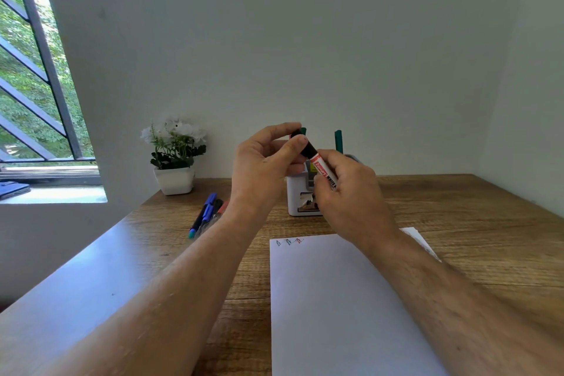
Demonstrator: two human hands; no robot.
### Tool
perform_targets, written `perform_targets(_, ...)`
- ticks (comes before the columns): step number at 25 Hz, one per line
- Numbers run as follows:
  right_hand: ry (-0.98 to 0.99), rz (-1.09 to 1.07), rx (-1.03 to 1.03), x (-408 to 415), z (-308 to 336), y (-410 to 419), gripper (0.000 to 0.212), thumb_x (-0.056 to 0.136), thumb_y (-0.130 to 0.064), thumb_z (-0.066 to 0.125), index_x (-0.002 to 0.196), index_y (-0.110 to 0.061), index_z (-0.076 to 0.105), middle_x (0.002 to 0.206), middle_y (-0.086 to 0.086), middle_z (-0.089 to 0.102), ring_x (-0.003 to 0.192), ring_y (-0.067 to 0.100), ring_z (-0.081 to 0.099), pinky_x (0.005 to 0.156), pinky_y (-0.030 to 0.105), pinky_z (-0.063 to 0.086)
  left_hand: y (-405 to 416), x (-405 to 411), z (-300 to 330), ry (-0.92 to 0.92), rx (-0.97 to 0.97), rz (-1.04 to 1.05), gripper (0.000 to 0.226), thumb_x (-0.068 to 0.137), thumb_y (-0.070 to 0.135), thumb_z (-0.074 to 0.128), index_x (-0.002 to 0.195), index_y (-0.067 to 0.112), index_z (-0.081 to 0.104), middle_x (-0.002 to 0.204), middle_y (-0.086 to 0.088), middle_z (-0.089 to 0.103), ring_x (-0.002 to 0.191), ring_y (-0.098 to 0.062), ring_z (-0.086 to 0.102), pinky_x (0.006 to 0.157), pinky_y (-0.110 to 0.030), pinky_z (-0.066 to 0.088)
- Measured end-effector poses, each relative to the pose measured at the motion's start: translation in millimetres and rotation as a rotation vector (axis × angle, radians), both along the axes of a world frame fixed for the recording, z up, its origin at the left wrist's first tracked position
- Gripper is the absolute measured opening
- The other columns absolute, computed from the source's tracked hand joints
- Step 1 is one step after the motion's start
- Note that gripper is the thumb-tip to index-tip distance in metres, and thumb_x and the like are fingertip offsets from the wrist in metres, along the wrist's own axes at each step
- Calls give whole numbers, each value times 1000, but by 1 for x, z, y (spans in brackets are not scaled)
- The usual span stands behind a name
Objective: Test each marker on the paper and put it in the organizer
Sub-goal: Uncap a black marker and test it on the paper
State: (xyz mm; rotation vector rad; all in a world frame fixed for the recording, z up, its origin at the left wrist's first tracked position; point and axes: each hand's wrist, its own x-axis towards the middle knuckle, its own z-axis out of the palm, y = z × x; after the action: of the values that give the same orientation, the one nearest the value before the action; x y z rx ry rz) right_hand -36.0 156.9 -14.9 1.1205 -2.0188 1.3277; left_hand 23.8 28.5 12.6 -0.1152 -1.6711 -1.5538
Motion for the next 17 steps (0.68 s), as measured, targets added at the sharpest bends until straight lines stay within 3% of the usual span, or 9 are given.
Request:
perform_targets(4,-14,15,-26,0,3,1,33,100,-38,48,117,-18,68,86,-8,66,80,7,66,60,11,50,-1,1,0,11,9,-37,16,90,12,70,104,19,73,86,-7,77,75,-16,73,68,-26,60)
perform_targets(6,-28,9,-26,-2,4,2,36,100,-41,48,115,-18,70,81,-10,64,73,1,62,54,5,43,0,2,-1,13,4,-48,16,90,12,69,104,19,73,85,-7,77,74,-17,73,67,-26,60)
perform_targets(17,35,-50,16,-7,13,7,40,94,-51,52,93,-19,76,63,-17,59,53,1,56,49,7,41,0,-2,-1,-73,100,-57,22,89,16,69,109,5,72,88,-10,77,74,-18,73,67,-27,60)
